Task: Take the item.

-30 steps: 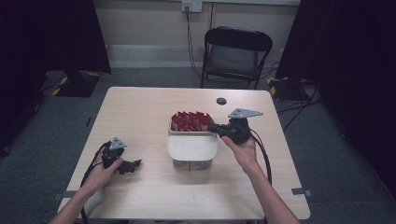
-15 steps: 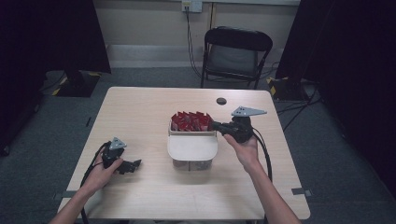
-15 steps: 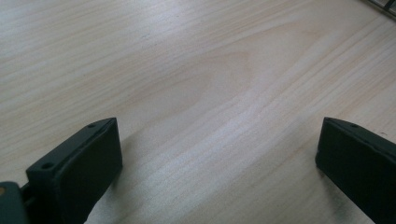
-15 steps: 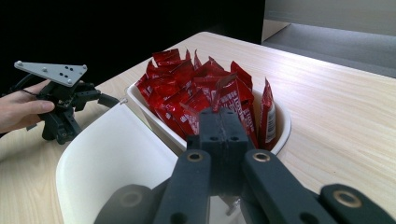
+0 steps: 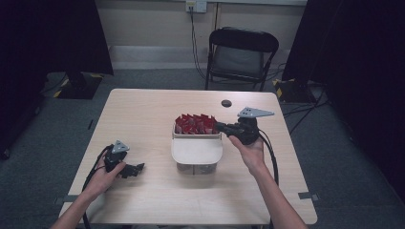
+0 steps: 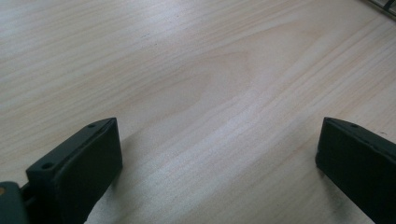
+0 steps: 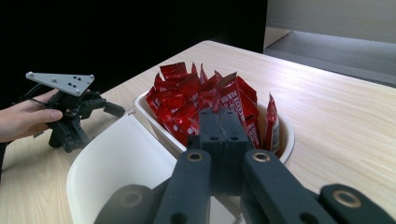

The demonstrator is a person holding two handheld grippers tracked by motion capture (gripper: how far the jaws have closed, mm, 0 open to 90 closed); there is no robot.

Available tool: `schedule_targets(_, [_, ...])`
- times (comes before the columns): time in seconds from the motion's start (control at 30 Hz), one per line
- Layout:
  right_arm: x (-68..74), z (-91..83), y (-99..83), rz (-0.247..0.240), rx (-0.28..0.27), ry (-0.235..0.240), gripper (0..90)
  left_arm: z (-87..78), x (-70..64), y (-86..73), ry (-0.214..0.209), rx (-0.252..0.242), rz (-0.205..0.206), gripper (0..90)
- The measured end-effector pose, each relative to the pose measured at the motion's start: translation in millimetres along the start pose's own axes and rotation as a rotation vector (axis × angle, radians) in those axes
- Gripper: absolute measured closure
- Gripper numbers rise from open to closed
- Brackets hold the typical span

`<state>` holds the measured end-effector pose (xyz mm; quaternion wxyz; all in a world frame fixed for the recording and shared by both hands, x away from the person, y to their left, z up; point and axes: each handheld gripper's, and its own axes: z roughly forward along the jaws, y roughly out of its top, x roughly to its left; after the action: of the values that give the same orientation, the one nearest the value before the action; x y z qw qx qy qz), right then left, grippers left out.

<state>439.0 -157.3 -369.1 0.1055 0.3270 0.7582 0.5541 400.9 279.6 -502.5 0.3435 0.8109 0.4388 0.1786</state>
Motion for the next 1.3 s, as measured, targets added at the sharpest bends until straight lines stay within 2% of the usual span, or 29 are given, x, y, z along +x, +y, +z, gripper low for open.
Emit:
schedule_targets(0.87, [-0.6,-13.3,10.2,0.002,-0.056,0.000,90.0,-0.1,0.0,0.0,0.001,0.000,0.001,0.0])
schedule_targets(1.3, [4.3,-23.6,21.0,-0.007,-0.094,0.009,90.0,-0.1,0.0,0.0,0.001,0.000,0.001,0.0])
